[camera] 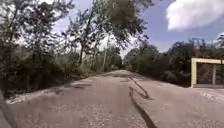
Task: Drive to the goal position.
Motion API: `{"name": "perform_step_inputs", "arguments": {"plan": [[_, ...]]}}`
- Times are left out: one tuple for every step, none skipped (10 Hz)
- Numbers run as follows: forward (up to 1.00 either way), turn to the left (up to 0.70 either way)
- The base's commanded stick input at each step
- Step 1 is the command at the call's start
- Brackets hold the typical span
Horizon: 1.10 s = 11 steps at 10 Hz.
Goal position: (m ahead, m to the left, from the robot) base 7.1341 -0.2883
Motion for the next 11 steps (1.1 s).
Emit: {"name": "perform_step_inputs", "arguments": {"plan": [[0.5, 0.0], [0.5, 0.0], [0.5, 0.0], [0.5, -0.28], [0.5, -0.39], [0.5, -0.25], [0.5, -0.11], [0.5, 0.0], [0.5, 0.0], [0.5, 0.0], [0.5, 0.0]]}}
